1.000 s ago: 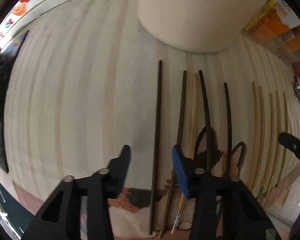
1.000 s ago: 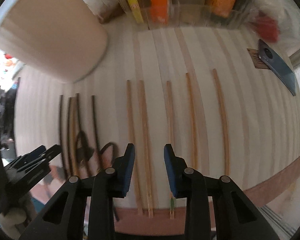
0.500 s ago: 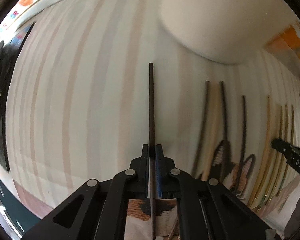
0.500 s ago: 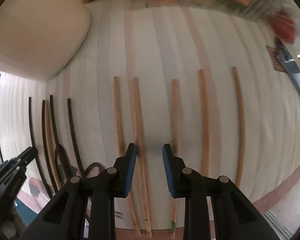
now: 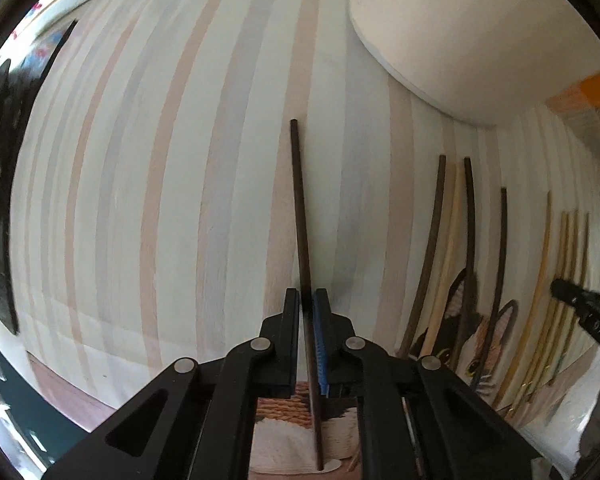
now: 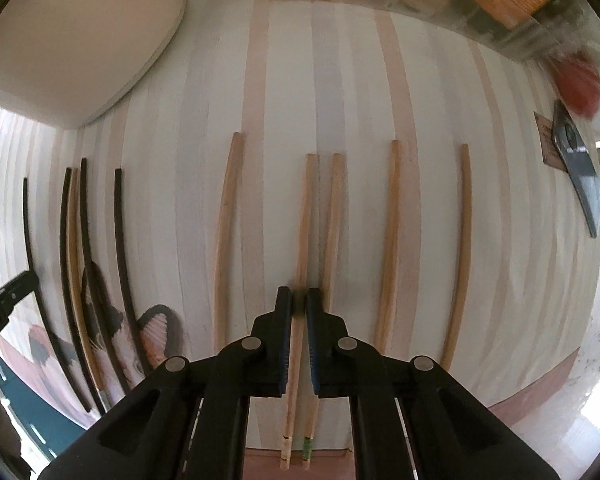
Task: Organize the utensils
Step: 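Lift both held chopsticks and carry them over the cream holder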
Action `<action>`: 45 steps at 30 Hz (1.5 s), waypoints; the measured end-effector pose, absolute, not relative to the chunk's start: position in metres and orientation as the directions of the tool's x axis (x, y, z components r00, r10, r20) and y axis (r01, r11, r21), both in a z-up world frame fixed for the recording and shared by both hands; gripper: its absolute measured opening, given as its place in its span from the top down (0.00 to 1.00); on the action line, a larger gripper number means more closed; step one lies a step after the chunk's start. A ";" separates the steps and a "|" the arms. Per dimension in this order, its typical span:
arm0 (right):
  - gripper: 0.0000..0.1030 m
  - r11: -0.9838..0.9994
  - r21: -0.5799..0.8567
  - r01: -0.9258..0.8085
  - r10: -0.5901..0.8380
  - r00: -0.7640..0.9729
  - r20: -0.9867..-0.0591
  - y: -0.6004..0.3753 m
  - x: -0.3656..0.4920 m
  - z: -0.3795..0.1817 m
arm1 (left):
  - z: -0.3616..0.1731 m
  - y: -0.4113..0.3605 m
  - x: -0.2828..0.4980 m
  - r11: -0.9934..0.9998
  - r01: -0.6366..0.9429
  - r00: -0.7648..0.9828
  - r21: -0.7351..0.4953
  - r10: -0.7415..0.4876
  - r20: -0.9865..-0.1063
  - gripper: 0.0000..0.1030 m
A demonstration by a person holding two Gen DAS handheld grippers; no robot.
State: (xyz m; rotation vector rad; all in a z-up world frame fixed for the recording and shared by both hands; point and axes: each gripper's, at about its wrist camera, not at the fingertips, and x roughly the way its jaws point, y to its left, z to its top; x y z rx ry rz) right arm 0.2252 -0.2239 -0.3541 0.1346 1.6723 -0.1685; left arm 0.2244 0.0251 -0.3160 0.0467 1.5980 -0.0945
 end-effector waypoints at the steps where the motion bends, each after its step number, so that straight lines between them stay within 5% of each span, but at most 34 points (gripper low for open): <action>1: 0.92 0.982 -0.035 0.186 -0.014 -0.112 -0.994 -0.217 0.229 -0.354 | -0.316 0.021 0.225 0.996 0.092 -0.034 -0.020 -0.017 -0.999 0.94; 10: 0.92 0.983 -0.045 0.176 -0.021 -0.137 -0.990 -0.222 0.241 -0.350 | -0.310 0.006 0.246 0.998 0.067 -0.012 0.005 0.006 -1.000 0.97; 23: 0.93 0.956 0.143 0.256 0.151 -0.011 -0.989 -0.236 0.230 -0.328 | -0.266 0.001 0.204 0.997 0.076 0.067 -0.005 -0.010 -0.998 0.97; 34: 0.93 0.961 0.206 0.186 0.173 0.181 -0.968 -0.230 0.215 -0.254 | -0.158 -0.005 0.171 0.991 0.129 0.263 -0.048 -0.081 -0.961 0.97; 45: 0.93 0.945 0.303 0.126 0.217 0.451 -0.865 -0.237 0.241 -0.125 | -0.018 -0.008 0.193 0.982 0.123 0.545 -0.146 -0.190 -0.816 0.98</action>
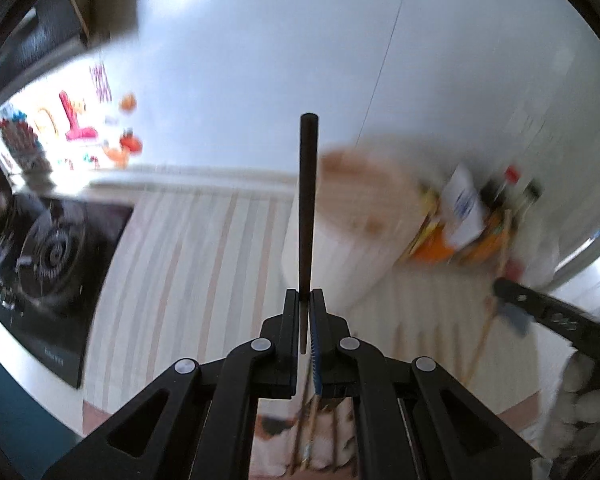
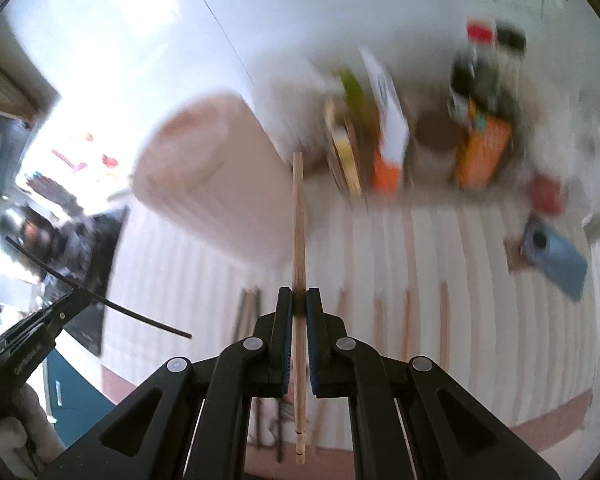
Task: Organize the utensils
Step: 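Lift both held chopsticks and carry them over the cream holder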
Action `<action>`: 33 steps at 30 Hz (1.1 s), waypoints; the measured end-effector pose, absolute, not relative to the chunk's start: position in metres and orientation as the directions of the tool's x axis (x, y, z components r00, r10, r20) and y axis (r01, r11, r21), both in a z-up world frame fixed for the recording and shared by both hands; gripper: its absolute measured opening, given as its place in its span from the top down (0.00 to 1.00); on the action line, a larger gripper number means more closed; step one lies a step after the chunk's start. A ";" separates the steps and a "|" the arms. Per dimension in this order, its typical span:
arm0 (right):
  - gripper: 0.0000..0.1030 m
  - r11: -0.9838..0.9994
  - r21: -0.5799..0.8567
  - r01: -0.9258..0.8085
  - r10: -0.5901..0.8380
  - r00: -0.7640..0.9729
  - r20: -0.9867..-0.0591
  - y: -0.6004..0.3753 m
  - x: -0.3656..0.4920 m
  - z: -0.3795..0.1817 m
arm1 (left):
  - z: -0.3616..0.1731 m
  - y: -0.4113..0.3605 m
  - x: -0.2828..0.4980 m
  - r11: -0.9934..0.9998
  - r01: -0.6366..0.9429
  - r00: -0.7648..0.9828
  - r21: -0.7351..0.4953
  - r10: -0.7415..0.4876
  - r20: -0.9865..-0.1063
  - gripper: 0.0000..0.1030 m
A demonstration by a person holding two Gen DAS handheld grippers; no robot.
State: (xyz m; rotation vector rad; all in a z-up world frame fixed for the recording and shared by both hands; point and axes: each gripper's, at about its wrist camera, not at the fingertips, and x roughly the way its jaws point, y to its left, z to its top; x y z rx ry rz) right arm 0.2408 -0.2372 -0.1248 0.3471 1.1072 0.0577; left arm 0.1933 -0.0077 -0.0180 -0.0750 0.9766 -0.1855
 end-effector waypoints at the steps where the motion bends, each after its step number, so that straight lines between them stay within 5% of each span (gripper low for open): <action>1: 0.93 0.944 0.307 0.118 0.217 0.478 -0.851 -0.237 0.248 -0.111 | -0.007 -0.003 0.196 0.979 0.128 0.563 -0.159 -0.204 -0.801 0.98; 13: 0.93 0.965 0.256 0.065 0.147 0.671 -0.727 -0.223 0.344 -0.006 | 0.086 -0.019 0.269 0.973 0.179 0.697 -0.144 -0.228 -0.680 0.98; 33: 0.93 0.959 0.275 0.063 0.103 0.830 -0.548 -0.201 0.433 -0.031 | 0.008 -0.033 0.354 0.982 0.094 0.543 -0.164 -0.188 -0.819 0.98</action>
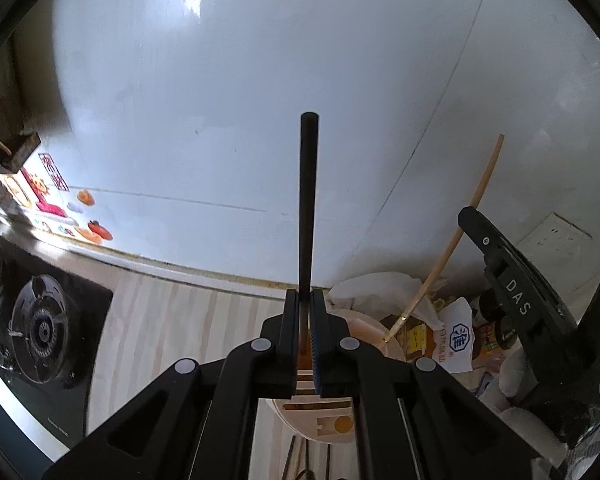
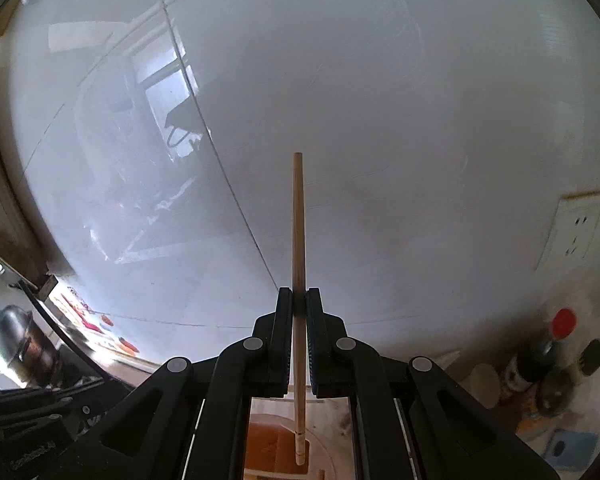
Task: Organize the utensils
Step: 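Lift both held chopsticks and carry them over the cream holder, then lower chopsticks into the holder and open both tools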
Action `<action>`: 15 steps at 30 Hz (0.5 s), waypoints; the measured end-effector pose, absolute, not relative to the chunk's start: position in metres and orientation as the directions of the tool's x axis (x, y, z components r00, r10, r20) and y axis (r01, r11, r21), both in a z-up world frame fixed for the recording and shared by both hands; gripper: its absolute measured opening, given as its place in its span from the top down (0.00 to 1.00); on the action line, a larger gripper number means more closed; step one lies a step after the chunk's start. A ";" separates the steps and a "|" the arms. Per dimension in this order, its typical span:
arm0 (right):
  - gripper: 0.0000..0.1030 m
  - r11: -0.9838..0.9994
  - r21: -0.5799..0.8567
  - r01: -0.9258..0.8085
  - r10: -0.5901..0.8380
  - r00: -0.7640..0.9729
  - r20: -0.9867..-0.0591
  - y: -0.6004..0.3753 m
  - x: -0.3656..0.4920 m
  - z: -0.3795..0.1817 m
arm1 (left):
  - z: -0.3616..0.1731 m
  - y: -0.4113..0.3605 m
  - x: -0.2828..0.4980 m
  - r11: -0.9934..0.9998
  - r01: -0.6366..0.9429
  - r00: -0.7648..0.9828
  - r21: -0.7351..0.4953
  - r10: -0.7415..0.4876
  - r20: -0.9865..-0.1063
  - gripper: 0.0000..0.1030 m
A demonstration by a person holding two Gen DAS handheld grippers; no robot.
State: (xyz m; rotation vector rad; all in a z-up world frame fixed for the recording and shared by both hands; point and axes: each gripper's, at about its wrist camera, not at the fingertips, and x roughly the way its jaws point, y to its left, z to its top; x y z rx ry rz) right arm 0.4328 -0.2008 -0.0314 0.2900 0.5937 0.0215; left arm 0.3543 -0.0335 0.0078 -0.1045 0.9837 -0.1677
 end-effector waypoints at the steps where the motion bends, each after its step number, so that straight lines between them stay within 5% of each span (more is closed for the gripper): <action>1: 0.93 0.958 0.278 0.064 0.104 0.829 -0.550 -0.200 0.434 -0.035 | 0.005 -0.033 0.355 0.982 0.090 0.539 -0.164 -0.186 -0.821 0.98; 15: 0.93 0.963 0.264 0.056 0.122 0.782 -0.612 -0.185 0.433 -0.070 | -0.009 -0.032 0.354 0.980 0.076 0.496 -0.182 -0.195 -0.846 0.97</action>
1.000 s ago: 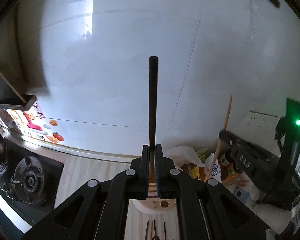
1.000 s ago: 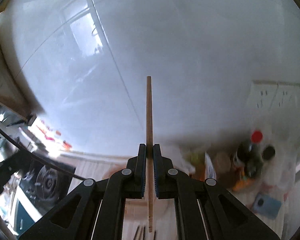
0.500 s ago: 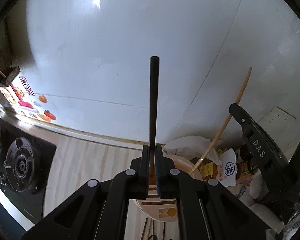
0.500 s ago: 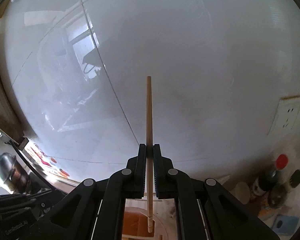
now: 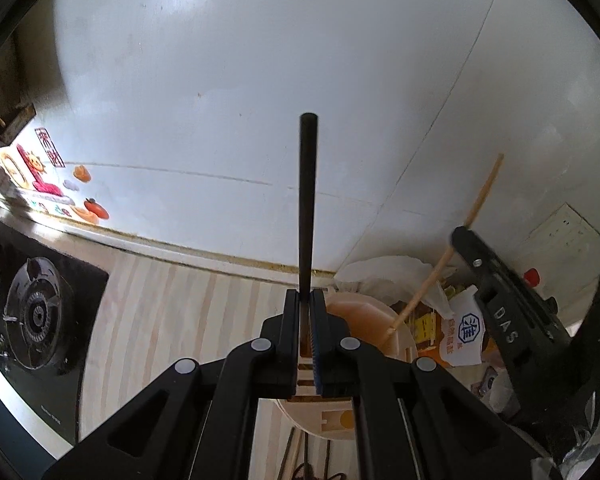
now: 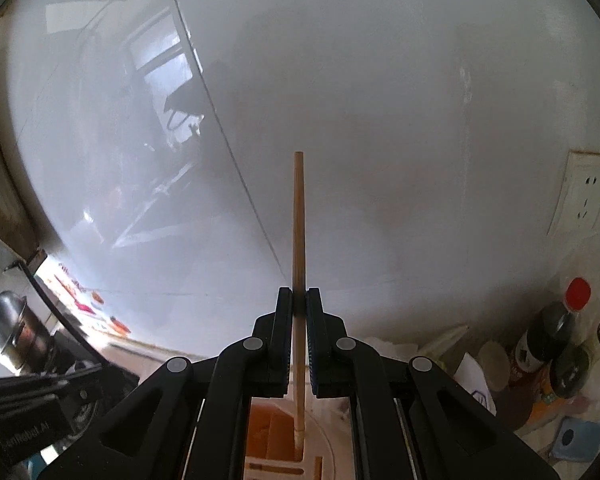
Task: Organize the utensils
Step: 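Lower chopsticks into the holder and open both tools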
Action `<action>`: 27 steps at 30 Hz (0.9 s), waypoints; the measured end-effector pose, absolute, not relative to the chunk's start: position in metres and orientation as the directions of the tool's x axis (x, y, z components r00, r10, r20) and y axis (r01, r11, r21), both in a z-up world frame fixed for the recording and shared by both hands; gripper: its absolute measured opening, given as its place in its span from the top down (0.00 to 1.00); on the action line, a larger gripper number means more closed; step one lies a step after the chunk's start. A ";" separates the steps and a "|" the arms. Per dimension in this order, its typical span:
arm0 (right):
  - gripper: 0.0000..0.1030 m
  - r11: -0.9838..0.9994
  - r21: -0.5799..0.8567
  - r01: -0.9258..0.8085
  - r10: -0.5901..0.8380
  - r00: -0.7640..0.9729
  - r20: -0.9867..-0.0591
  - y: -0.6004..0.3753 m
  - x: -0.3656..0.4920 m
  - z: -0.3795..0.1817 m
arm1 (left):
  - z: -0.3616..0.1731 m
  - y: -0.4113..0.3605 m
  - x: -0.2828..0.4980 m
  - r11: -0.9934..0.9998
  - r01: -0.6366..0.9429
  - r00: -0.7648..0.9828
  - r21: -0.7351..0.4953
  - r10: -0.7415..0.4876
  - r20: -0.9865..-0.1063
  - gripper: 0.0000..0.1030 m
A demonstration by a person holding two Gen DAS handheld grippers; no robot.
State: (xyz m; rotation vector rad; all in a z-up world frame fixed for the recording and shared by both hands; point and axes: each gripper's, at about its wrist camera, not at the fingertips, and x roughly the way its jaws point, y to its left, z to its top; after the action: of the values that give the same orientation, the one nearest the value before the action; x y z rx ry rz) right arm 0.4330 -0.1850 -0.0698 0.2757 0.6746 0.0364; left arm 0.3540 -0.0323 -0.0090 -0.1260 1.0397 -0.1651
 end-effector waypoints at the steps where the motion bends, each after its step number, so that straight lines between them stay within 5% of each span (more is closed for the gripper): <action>1: 0.93 0.962 0.268 0.046 0.137 0.769 -0.625 -0.185 0.435 -0.072 | -0.009 -0.032 0.354 0.978 0.080 0.485 -0.193 -0.207 -0.850 0.97; 6: 0.91 0.948 0.318 0.014 0.221 0.690 -0.690 -0.189 0.439 -0.079 | 0.002 -0.035 0.347 0.972 0.094 0.482 -0.214 -0.232 -0.845 0.91; 8: 0.76 0.943 0.332 0.002 0.243 0.676 -0.695 -0.191 0.437 -0.077 | 0.011 -0.034 0.343 0.974 0.091 0.501 -0.208 -0.225 -0.836 0.82; 10: 0.57 0.942 0.335 0.006 0.242 0.679 -0.693 -0.200 0.428 -0.069 | 0.021 -0.032 0.337 0.976 0.092 0.529 -0.199 -0.217 -0.820 0.48; 16: 0.45 0.949 0.314 0.043 0.200 0.687 -0.698 -0.223 0.387 -0.046 | 0.040 -0.014 0.307 0.989 0.048 0.644 -0.142 -0.139 -0.752 0.05; 20: 0.33 0.952 0.296 0.076 0.161 0.696 -0.699 -0.237 0.351 -0.036 | 0.031 -0.006 0.281 0.997 0.014 0.692 -0.080 -0.067 -0.719 0.00; 24: 0.07 0.941 0.321 0.104 0.152 0.719 -0.679 -0.251 0.308 -0.039 | -0.001 -0.003 0.259 1.000 0.002 0.663 -0.020 -0.017 -0.749 0.00; 27: 0.05 0.944 0.302 0.135 0.130 0.688 -0.714 -0.255 0.289 -0.055 | -0.028 -0.003 0.249 1.000 0.007 0.615 -0.008 -0.010 -0.788 0.00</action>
State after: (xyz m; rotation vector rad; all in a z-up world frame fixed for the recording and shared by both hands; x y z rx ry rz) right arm 0.2893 -0.2552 -0.0550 0.3466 0.8167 -0.0024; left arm 0.2493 -0.0026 -0.0278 -0.0041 0.9078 -0.0100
